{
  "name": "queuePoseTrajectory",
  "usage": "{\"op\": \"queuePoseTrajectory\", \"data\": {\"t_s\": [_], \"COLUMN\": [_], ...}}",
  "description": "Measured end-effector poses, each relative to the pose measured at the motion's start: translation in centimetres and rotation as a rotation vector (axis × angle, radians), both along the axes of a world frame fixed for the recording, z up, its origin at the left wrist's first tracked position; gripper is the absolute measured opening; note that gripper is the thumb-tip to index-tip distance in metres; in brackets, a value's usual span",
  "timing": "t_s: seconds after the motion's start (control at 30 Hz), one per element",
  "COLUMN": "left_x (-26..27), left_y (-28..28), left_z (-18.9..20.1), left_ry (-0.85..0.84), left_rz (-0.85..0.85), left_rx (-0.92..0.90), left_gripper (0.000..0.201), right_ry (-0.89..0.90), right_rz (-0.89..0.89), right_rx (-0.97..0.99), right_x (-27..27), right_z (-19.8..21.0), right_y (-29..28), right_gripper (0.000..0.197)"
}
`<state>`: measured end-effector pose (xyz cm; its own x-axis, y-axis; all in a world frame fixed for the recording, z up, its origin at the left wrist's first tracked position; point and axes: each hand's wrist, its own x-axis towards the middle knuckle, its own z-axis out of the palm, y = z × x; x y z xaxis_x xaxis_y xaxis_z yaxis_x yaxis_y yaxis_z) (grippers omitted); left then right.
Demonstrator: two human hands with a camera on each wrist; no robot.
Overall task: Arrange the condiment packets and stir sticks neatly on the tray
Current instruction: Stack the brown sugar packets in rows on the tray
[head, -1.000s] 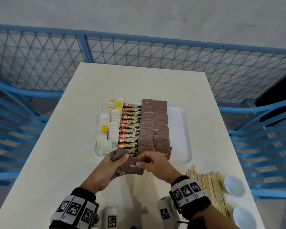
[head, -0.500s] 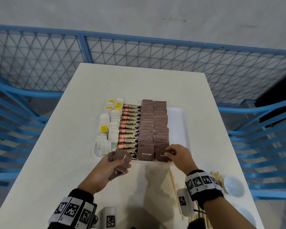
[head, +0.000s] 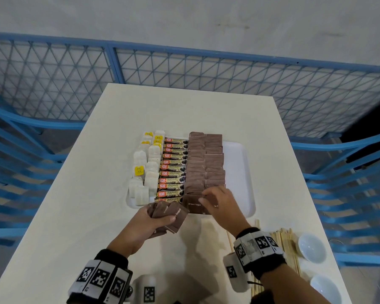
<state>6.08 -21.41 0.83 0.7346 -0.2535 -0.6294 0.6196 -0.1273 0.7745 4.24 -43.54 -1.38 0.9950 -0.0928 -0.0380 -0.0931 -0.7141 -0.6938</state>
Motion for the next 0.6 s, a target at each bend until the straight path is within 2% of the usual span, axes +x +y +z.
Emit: {"op": "queuePoseTrajectory", "data": {"t_s": [0.1, 0.23, 0.4, 0.47, 0.6], "left_x": [0.0, -0.2, -0.2, -0.1, 0.0], "left_y": [-0.2, -0.4, -0.6, -0.6, -0.3], "left_z": [0.1, 0.1, -0.2, -0.3, -0.7], "left_ry": [-0.023, -0.033, 0.064, 0.057, 0.062], "left_rz": [-0.036, -0.07, -0.019, -0.015, -0.002], "left_rx": [0.032, 0.019, -0.142, -0.151, -0.15], "left_gripper": [0.041, 0.038, 0.023, 0.021, 0.023], "right_ry": [0.13, 0.206, 0.258, 0.295, 0.256], "right_rz": [0.132, 0.281, 0.219, 0.176, -0.048], "right_rx": [0.288, 0.313, 0.315, 0.366, 0.409], "right_x": [-0.1, -0.6, -1.2, -1.3, -1.1], "right_z": [2.0, 1.8, 0.8, 0.7, 0.1], "right_y": [1.8, 3.0, 2.3, 1.5, -0.9], "right_gripper": [0.023, 0.024, 0.009, 0.012, 0.015]}}
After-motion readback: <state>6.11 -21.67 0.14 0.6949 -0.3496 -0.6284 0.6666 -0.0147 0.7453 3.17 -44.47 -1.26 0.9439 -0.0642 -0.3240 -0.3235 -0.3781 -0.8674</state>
